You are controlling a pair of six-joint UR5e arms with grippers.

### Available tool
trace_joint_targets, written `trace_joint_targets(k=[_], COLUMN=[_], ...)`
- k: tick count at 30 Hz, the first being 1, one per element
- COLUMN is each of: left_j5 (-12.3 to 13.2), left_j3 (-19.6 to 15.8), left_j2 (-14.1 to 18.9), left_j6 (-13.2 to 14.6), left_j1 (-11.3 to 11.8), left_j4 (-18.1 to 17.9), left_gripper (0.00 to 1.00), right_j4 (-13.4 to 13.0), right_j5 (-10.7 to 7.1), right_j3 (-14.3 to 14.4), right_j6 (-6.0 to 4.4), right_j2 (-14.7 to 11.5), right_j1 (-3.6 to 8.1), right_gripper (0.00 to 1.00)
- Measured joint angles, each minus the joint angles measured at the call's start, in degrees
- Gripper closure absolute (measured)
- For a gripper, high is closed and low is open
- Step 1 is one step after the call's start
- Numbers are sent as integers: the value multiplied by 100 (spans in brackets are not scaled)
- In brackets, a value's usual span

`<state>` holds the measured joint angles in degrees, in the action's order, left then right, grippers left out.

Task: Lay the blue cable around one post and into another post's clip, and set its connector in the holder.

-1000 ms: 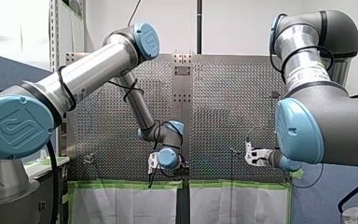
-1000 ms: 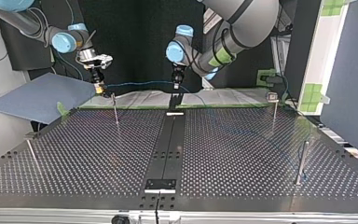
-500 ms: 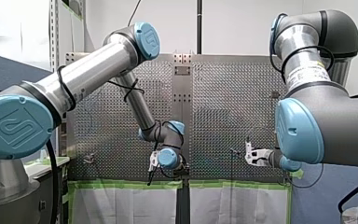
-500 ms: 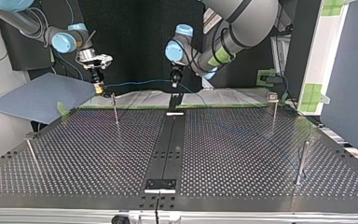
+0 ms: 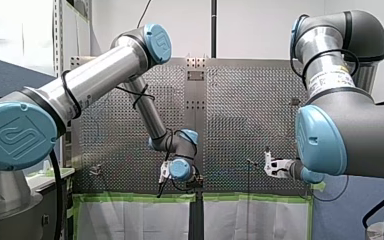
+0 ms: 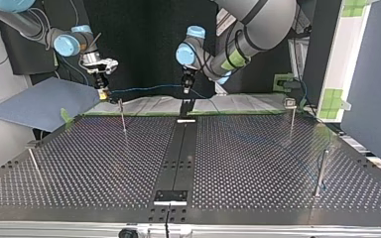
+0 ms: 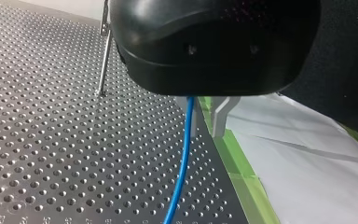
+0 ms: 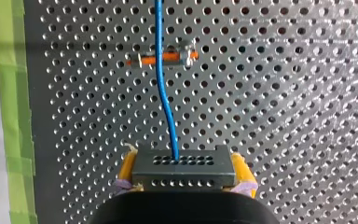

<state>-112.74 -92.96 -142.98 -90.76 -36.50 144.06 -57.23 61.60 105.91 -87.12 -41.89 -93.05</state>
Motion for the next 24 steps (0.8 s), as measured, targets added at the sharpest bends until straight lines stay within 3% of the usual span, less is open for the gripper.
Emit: trace_joint_targets(k=[19, 24], left_j5=[356, 360], left_j3=[-1, -1], left_j2=[5, 5], left_j6=[568, 584], left_j1=[-94, -100], left_j4=[2, 2], left_gripper=[82, 89], right_j4=[17, 19], right_j5=[58, 62], right_j3=[-3, -4], right_j6=[0, 0], right_j2=[-2, -1], right_j1=[45, 45], right_gripper=[100, 100])
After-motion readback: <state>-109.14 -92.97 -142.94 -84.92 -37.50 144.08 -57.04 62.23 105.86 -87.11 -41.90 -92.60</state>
